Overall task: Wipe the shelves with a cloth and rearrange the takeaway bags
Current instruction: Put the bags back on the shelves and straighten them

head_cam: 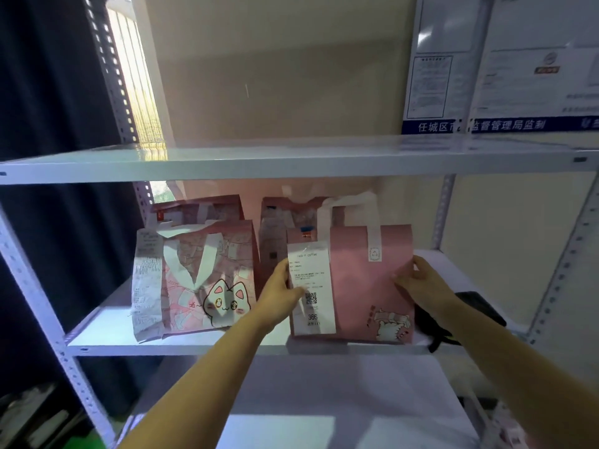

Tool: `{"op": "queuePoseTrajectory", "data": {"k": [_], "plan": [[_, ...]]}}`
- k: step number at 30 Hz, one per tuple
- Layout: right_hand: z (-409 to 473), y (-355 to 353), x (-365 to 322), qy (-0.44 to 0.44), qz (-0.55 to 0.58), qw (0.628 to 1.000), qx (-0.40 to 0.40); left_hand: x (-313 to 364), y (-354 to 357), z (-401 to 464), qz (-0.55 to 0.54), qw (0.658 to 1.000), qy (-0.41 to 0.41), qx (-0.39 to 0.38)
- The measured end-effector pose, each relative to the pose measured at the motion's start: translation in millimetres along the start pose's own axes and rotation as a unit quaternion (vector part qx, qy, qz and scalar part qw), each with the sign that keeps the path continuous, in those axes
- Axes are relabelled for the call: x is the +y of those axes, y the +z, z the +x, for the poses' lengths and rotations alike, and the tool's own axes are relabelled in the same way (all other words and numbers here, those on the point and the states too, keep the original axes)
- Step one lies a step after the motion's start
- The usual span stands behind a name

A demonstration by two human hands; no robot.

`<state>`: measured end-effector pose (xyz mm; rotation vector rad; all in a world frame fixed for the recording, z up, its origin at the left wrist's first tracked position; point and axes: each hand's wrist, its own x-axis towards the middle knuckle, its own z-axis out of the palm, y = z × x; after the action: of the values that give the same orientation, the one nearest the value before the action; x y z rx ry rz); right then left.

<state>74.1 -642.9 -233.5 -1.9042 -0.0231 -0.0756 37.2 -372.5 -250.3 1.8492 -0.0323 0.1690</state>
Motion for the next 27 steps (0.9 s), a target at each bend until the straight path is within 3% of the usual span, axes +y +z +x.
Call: {"op": "queuePoseTrajectory", "data": {"k": [6,15,20,23,27], "plan": [[-12,-16,-2,0.0,0.003,1.0,-0.011,15,17,-9,-0.014,0.999,-0.009,0.046],[-35,-25,-6,-0.061,-0.055,0.995,-0.054,6,20,-39,0.075,0.994,-0.033,0.076],[-42,-16,-9,-0.153,-0.106,0.983,0.001,7,22,-44,0.128,0.99,-0.02,0.063],[-32,-6,-5,-0.139,-0.14,0.98,0.011,-1,20,-35,0.162,0.985,0.006,0.063],[-18,10,-2,-0.149,-0.101,0.983,0.04,-7,18,-7,0.145,0.987,0.018,0.07]]}}
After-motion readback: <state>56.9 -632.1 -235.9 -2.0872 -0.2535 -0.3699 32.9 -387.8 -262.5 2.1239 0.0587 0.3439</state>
